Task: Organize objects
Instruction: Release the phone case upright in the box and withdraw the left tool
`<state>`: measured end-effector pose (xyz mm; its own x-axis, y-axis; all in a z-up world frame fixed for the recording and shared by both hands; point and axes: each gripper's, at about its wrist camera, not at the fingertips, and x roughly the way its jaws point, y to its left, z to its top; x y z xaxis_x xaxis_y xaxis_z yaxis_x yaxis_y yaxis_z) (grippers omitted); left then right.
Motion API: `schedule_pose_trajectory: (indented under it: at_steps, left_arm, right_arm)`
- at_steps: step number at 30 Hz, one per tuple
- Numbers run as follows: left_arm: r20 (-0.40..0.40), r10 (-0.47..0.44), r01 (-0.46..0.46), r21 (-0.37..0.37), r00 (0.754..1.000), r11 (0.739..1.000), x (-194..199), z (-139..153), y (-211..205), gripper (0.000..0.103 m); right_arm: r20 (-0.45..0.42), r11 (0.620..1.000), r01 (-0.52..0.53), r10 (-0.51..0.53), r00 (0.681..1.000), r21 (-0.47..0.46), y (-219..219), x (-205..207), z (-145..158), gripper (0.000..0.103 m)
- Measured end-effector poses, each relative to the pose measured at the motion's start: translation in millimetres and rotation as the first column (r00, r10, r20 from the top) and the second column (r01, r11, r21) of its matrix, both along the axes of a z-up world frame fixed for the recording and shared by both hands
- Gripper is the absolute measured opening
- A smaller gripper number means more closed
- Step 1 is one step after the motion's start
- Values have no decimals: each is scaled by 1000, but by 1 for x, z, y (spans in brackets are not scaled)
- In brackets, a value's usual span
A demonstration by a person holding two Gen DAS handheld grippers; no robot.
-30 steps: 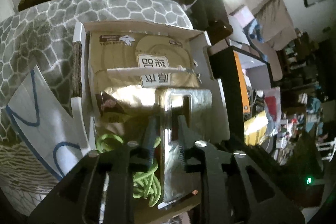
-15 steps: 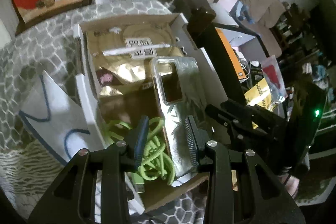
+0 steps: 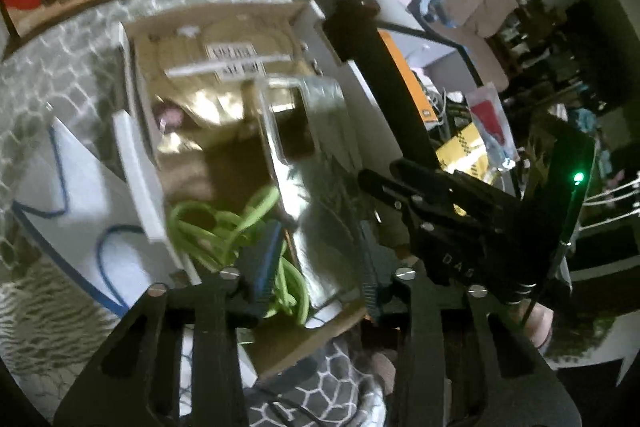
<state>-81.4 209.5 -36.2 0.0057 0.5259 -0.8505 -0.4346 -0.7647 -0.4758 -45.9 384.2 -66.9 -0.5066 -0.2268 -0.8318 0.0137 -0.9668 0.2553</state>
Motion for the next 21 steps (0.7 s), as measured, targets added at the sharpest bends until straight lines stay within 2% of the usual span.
schedule_pose_trajectory:
  at_steps: [9,13,21]
  left_arm:
    - [84,6,-8,14,996,1000,3,-24,7,31]
    - [135,27,-34,48,990,998,6,-32,6,31]
    - [119,22,-27,40,993,999,8,-32,10,33]
  right_arm:
    - [0,1000,7,-7,1000,-6,0,1,0,39]
    - [0,1000,9,-9,1000,-2,0,1,0,38]
    - [-1,1000,8,-8,1000,7,2,1,1,35]
